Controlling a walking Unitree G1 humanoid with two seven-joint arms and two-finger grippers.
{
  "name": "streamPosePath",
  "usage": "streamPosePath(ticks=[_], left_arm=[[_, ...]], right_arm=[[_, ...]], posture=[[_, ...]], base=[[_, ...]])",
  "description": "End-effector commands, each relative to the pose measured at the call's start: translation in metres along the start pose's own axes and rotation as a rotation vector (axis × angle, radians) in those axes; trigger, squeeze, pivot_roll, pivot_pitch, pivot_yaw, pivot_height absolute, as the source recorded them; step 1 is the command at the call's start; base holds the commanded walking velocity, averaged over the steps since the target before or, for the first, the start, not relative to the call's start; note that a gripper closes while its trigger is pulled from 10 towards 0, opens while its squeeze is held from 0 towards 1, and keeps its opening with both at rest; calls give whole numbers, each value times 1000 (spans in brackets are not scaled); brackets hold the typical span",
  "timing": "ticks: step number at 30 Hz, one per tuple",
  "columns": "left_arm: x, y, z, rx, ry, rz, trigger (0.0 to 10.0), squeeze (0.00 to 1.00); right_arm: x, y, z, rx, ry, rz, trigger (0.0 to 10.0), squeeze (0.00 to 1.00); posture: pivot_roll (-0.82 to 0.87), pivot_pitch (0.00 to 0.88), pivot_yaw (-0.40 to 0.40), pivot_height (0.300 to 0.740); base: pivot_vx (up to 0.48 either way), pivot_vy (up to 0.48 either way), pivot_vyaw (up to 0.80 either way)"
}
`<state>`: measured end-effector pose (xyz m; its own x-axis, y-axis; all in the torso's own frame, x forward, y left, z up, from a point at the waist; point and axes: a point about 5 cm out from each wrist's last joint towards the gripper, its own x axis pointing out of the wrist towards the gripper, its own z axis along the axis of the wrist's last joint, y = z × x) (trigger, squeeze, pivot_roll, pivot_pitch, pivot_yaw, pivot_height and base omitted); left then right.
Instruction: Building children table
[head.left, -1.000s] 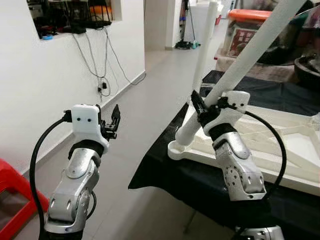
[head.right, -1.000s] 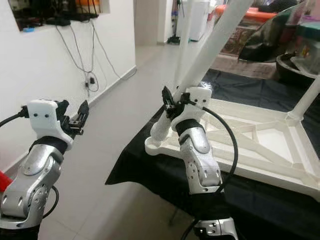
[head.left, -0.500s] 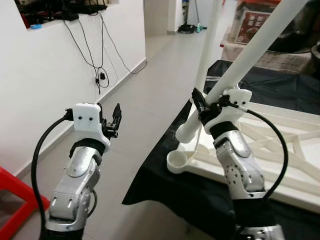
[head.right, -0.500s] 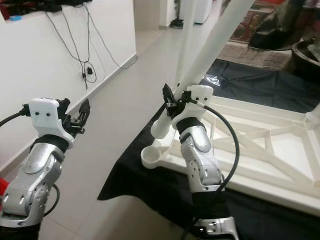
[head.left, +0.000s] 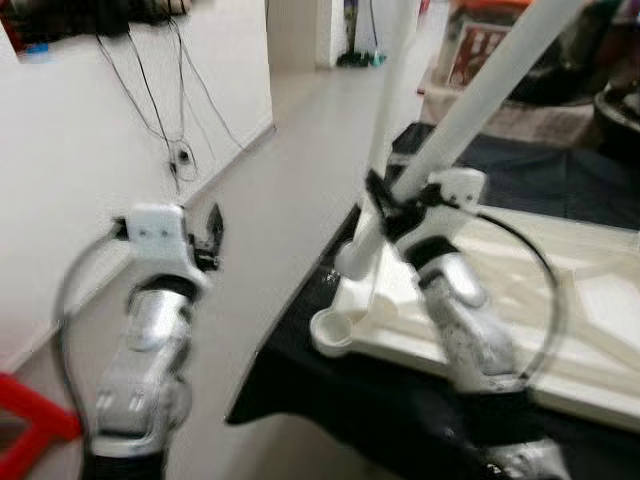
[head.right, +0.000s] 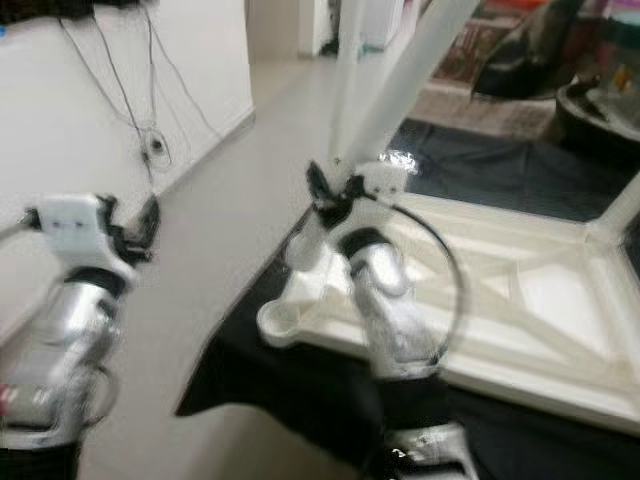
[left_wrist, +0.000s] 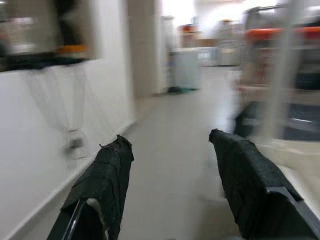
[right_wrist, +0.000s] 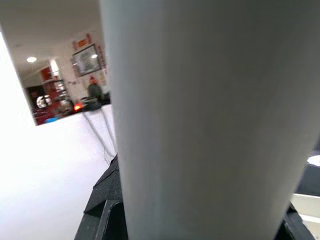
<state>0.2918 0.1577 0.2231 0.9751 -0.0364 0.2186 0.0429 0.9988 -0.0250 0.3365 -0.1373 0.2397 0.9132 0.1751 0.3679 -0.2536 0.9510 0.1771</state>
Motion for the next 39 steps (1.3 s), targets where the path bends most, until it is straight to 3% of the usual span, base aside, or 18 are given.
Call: streamPosePath(ticks=[1, 15, 20, 23, 27, 29, 34, 39], left_arm=[[-1, 3, 0, 6, 0, 12, 10000, 0], [-7, -4, -4, -41, 18, -23, 10000, 0], [-17, -15, -14, -59, 65, -146, 10000, 0], [-20, -17, -16, -62, 77, -177, 10000, 0], [-29, -22, -23, -64, 110, -226, 10000, 0], [-31, -24, -24, -66, 119, -231, 10000, 0], [-42, -33, -31, -88, 159, -266, 10000, 0], [-44, -39, -31, -90, 160, -287, 10000, 0]], right_arm=[[1, 4, -1, 0, -6, 11, 10000, 0], [13, -6, 0, -1, 10, 23, 10000, 0], [33, -18, 4, -37, 76, 82, 10000, 0], [36, -20, 5, -35, 92, 98, 10000, 0], [47, -36, 14, -122, 118, 48, 10000, 0], [49, -39, 17, -114, 123, 46, 10000, 0], [54, -40, 22, -67, 86, 190, 10000, 0], [56, -45, 20, -91, 89, 196, 10000, 0]], posture=[[53, 51, -24, 740], [50, 87, -29, 740], [88, 128, -6, 740], [95, 140, -6, 740], [108, 161, -16, 740], [106, 173, -16, 740], [106, 188, -16, 740], [83, 186, -39, 740]], base=[[0, 0, 0], [0, 0, 0], [0, 0, 0], [0, 0, 0], [0, 0, 0], [0, 0, 0], [0, 0, 0], [0, 0, 0]])
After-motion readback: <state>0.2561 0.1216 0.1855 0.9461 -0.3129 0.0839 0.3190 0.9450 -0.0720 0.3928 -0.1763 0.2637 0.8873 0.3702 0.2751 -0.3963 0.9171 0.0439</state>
